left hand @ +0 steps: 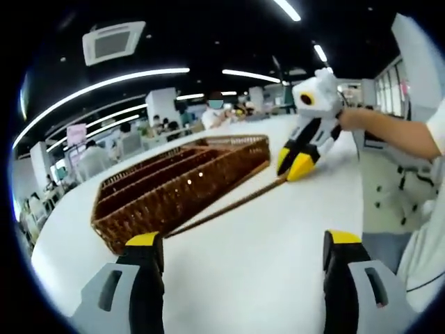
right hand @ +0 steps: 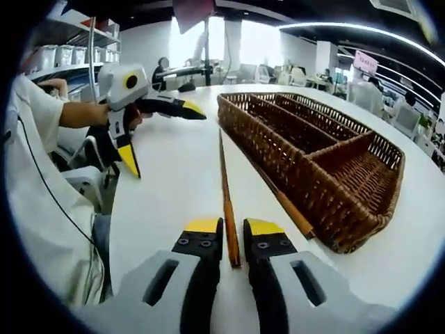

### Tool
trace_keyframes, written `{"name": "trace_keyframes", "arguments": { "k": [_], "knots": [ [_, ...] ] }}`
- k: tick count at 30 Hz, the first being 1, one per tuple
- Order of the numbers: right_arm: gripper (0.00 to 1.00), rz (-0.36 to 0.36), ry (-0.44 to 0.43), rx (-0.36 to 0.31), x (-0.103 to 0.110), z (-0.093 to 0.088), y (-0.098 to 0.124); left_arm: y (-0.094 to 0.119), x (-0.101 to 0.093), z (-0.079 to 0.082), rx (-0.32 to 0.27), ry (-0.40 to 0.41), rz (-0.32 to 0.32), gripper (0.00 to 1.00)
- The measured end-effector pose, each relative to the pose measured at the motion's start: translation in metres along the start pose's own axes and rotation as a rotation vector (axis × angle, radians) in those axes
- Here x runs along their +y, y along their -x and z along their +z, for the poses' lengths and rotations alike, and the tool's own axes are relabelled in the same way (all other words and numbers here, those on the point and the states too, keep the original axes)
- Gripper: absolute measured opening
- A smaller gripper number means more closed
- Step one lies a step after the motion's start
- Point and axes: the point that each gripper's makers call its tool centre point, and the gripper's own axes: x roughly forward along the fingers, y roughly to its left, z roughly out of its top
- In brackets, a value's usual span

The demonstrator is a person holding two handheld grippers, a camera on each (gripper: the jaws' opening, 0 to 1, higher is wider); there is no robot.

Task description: Arrange the knives, forks, and spoons in their matching storage slots by inserting each utensil handle-first until every utensil is classified and aligned in the correct compartment

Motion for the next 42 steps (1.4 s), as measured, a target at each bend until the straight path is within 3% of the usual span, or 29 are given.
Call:
{"name": "trace_keyframes", "arguments": {
  "k": [5, 12, 19, 21, 24, 30, 35, 37, 40, 42],
  "knots": [
    [0.06, 0.013, 0.029, -0.005, 0.007, -0.001, 0.002, -0.002, -0.008, 0.003, -0.004, -0.004, -0.009, 0.96],
    [0.06, 0.085, 0.052, -0.002, 0.028, -0.002, 0.001, -0.007, -0.017, 0.004, 0.014, -0.009, -0.023, 0.95],
    [0.06, 0.125, 0.064, -0.009, 0.038, -0.003, 0.001, -0.014, -0.038, 0.007, 0.028, 0.001, -0.066, 0.91],
    [0.06, 0.135, 0.069, -0.009, 0.041, -0.003, 0.001, -0.015, -0.033, 0.005, 0.03, -0.001, -0.073, 0.9],
    [0.06, 0.157, 0.08, -0.012, 0.046, -0.002, 0.0, -0.016, -0.041, 0.007, 0.039, -0.001, -0.087, 0.88],
    [0.06, 0.18, 0.094, -0.011, 0.048, 0.0, 0.001, -0.016, -0.054, 0.008, 0.059, -0.006, -0.143, 0.67],
    [0.06, 0.188, 0.1, -0.013, 0.05, 0.0, 0.002, -0.015, -0.072, 0.01, 0.081, -0.062, -0.241, 0.34],
    [0.06, 0.19, 0.097, -0.013, 0.048, 0.001, 0.002, -0.016, -0.073, 0.011, 0.086, -0.08, -0.241, 0.3],
    [0.06, 0.188, 0.097, -0.012, 0.05, 0.001, 0.002, -0.016, -0.058, 0.009, 0.104, -0.078, -0.249, 0.28],
    [0.06, 0.188, 0.099, -0.01, 0.05, 0.0, 0.003, -0.014, -0.058, 0.007, 0.119, -0.064, -0.281, 0.25]
  ]
}}
